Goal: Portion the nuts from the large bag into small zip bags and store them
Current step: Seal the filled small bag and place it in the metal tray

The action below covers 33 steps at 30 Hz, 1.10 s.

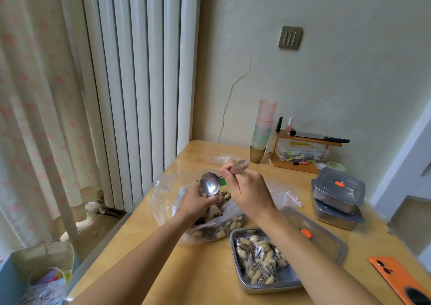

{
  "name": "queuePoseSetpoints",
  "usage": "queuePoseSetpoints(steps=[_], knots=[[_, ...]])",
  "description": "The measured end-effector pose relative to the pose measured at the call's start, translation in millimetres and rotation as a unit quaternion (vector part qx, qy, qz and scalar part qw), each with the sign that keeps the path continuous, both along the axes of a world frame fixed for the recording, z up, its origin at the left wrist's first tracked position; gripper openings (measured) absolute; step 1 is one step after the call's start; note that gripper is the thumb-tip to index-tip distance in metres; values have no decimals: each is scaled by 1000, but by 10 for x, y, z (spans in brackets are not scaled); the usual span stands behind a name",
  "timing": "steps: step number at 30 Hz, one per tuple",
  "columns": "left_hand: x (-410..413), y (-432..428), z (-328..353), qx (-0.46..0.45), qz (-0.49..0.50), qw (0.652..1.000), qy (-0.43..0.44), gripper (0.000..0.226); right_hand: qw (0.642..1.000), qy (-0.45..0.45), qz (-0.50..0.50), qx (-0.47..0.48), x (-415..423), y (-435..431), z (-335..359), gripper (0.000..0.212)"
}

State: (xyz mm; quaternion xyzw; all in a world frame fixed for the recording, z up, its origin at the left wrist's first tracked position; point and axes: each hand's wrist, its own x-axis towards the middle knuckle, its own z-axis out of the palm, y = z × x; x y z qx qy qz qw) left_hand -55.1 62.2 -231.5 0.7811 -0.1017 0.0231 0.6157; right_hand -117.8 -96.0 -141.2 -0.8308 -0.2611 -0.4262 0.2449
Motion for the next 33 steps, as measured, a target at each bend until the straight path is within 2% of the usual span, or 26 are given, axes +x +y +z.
queuePoseSetpoints(steps=[3,5,7,10,13,16,19,20,21,24,26,28,29,31,33], knots=[[-20,9,16,9,-5,1000,1,28,1000,6,-15,24,43,-9,-25,38],[-31,31,18,-5,-4,1000,23,39,999,25,-2,33,47,-31,-31,35],[-51,65,1,-29,-6,998,50,48,996,32,-22,80,45,-62,-53,35],[-80,99,-9,-85,-9,994,65,46,970,73,-119,200,83,-137,-120,37],[-113,126,30,-88,13,995,53,37,935,177,-196,235,117,-194,-230,44],[-128,109,50,-69,21,997,27,34,864,344,-169,327,207,-251,-352,39],[-144,71,57,-52,15,998,11,33,740,462,-76,483,293,-314,-472,28],[-140,57,55,-51,11,999,9,34,718,473,-64,506,312,-343,-513,25],[-135,46,53,-51,9,999,8,34,714,476,-73,508,325,-374,-561,23],[-133,19,55,-34,6,999,-3,43,729,446,-167,492,362,-456,-672,21],[-150,-6,58,-24,8,1000,-10,50,735,411,-217,494,353,-456,-654,28],[-173,-47,58,-17,7,1000,-25,56,762,379,-268,451,304,-424,-581,35],[-185,-68,59,-13,8,999,-33,58,785,362,-274,421,271,-401,-536,31],[-186,-103,44,-7,14,999,-51,62,847,342,-218,344,196,-323,-442,14],[-183,-149,28,-7,22,997,-70,65,901,348,-114,231,155,-228,-370,6]])
